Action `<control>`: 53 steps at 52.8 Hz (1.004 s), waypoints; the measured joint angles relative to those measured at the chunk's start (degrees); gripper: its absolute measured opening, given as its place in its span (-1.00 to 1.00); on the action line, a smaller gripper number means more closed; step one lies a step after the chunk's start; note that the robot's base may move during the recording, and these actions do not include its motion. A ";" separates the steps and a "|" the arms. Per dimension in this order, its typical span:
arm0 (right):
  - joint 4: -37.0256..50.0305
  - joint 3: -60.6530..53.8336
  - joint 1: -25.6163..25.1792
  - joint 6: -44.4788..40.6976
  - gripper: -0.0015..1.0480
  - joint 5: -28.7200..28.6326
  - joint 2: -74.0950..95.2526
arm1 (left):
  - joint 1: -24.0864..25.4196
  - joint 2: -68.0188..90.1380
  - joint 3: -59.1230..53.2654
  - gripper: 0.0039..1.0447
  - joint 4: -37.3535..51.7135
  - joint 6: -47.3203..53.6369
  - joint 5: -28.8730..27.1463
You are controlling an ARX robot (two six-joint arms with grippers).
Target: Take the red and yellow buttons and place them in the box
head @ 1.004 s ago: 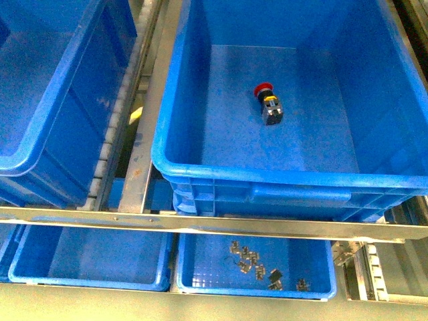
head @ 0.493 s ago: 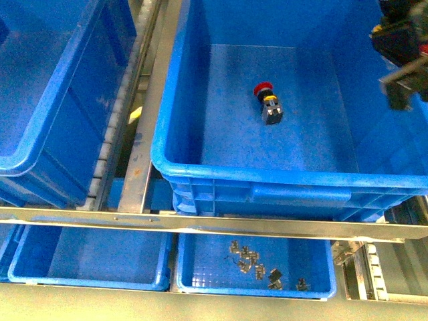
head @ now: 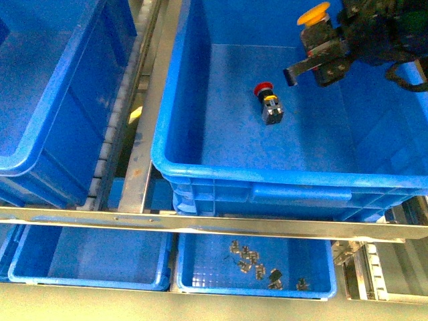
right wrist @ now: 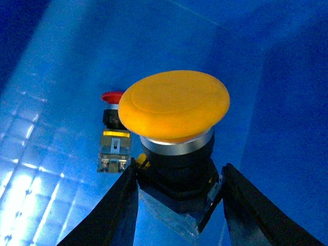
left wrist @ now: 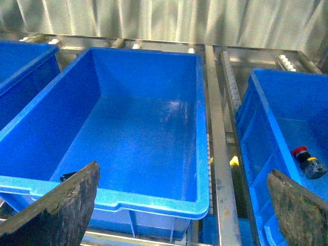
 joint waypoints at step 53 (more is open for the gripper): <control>6.91 -8.92 -2.05 10.29 0.87 -5.16 -5.84 | 0.00 0.00 0.00 0.85 0.00 0.02 0.00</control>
